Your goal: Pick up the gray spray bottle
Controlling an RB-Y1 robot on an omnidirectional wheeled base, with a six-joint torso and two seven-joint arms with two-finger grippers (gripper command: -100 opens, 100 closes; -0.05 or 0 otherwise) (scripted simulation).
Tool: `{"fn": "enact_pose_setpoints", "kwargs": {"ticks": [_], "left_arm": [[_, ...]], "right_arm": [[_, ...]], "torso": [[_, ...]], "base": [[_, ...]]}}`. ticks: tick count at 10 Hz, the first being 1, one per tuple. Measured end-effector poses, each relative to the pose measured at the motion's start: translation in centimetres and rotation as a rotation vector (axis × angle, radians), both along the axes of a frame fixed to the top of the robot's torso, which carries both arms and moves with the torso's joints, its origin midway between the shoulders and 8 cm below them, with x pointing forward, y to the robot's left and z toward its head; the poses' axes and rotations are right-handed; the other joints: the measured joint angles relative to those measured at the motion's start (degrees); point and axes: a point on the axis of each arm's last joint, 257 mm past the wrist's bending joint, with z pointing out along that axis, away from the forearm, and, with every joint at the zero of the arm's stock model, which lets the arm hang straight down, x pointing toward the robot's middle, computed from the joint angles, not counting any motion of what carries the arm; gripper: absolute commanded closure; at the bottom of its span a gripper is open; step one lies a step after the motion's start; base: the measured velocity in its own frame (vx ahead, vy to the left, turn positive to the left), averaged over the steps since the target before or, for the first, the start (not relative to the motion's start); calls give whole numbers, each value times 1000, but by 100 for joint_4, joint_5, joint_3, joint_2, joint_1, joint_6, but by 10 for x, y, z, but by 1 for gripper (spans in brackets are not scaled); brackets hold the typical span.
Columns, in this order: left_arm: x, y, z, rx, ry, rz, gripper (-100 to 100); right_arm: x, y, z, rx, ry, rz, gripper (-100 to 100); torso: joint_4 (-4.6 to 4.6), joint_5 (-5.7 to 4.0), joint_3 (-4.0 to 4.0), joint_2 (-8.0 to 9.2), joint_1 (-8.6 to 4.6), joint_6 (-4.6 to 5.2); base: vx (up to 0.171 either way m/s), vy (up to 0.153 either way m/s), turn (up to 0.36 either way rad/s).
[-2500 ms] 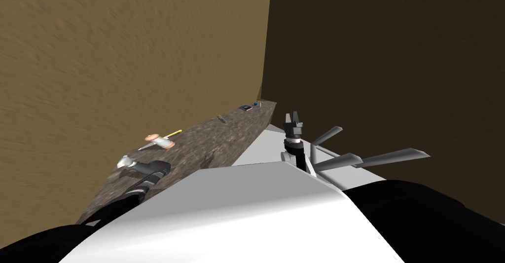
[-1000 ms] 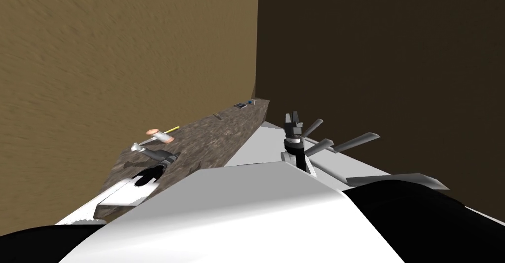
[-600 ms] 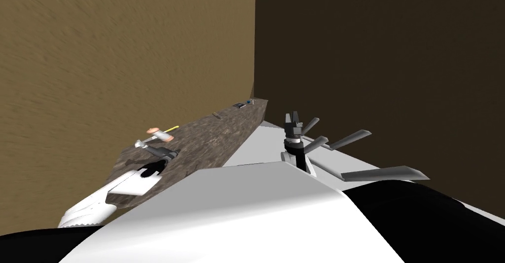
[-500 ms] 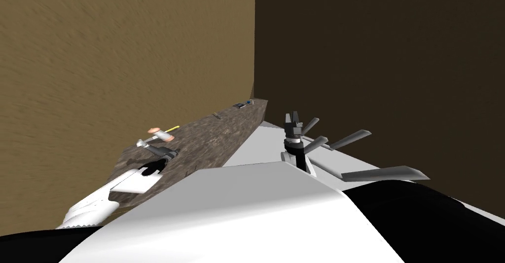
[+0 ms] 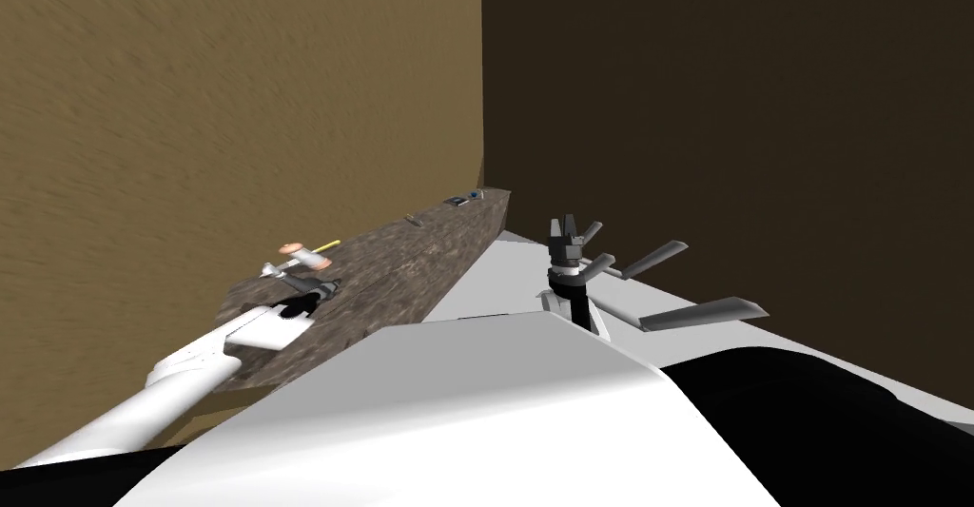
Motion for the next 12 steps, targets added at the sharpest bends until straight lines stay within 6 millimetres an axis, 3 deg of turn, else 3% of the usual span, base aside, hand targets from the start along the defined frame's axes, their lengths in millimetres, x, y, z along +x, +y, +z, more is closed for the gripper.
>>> {"fn": "enact_pose_setpoints", "kwargs": {"ticks": [5, 6, 10, 11, 12], "left_arm": [[24, 39, 42, 52, -30, 66, -100], [25, 40, 43, 52, -32, 68, 100], [24, 40, 43, 53, -30, 68, 100], [24, 40, 43, 53, -30, 68, 0], [24, 40, 43, 53, -30, 68, 100]], "right_arm": [[0, 0, 0, 0, 0, 0, 0], [0, 0, 0, 0, 0, 0, 0], [0, 0, 0, 0, 0, 0, 0], [0, 0, 0, 0, 0, 0, 0], [0, 0, 0, 0, 0, 0, 0]], "torso": [[-3, 1, -9, -18, 7, -2], [-7, 4, -19, -33, 14, -2], [-9, 6, -26, -46, 20, -2], [-9, 5, -26, -47, 20, -1], [-9, 5, -26, -47, 20, -1]], "base": [[-66, -28, -33], [-6, -3, 0], [0, 0, 0], [0, 0, 0], [121, 53, 134]]}}
